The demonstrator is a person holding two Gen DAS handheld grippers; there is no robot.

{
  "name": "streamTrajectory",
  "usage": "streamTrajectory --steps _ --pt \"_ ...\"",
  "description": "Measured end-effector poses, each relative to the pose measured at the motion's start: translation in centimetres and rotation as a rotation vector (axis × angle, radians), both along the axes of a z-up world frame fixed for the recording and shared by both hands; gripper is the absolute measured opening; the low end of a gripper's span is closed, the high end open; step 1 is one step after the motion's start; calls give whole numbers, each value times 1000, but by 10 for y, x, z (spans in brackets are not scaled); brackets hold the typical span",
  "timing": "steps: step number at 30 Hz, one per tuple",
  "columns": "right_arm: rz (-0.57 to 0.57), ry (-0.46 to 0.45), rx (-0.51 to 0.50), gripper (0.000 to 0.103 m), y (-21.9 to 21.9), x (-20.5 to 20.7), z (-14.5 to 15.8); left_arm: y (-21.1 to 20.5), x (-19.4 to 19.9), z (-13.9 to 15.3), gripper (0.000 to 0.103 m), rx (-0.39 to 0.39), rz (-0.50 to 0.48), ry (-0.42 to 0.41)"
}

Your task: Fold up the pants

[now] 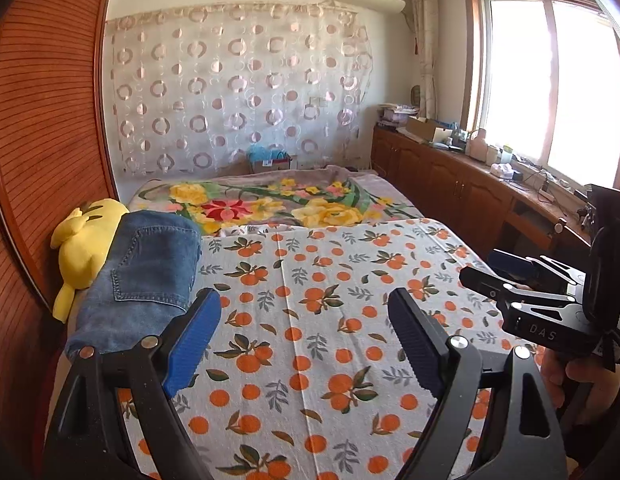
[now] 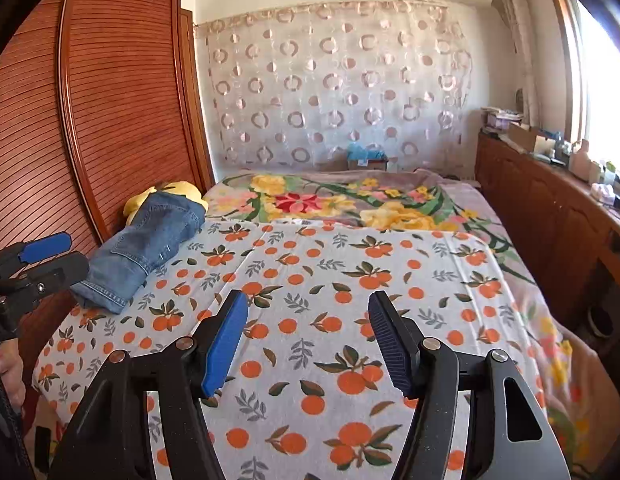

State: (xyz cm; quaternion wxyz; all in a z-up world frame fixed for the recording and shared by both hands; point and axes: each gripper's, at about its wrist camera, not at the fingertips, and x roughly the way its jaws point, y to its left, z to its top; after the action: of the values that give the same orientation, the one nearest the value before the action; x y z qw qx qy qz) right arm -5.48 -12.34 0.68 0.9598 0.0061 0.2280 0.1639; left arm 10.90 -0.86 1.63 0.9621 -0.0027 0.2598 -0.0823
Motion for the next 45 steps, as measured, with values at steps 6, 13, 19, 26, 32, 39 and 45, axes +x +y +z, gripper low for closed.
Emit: streamTrajectory --steps 6,13,19,26,32,39,45 --pt "-18 -47 12 65 -9 -42 15 -2 -21 14 86 3 12 -27" --pt "-27 -86 22 65 -25 -83 24 -1 -45 22 86 21 36 -45" --pt "-32 -116 32 65 -30 -104 21 2 -59 25 86 25 62 -53" --pt "-34 -118 35 65 -28 -105 11 7 -68 19 86 23 83 -48" --pt "-33 -114 30 65 -28 -101 11 8 -68 16 86 17 88 -41" --pt "-29 -112 24 65 -31 -101 10 9 -68 15 86 17 92 -40" --pt "-27 -114 21 65 -29 -102 9 9 -68 16 86 17 91 -42"
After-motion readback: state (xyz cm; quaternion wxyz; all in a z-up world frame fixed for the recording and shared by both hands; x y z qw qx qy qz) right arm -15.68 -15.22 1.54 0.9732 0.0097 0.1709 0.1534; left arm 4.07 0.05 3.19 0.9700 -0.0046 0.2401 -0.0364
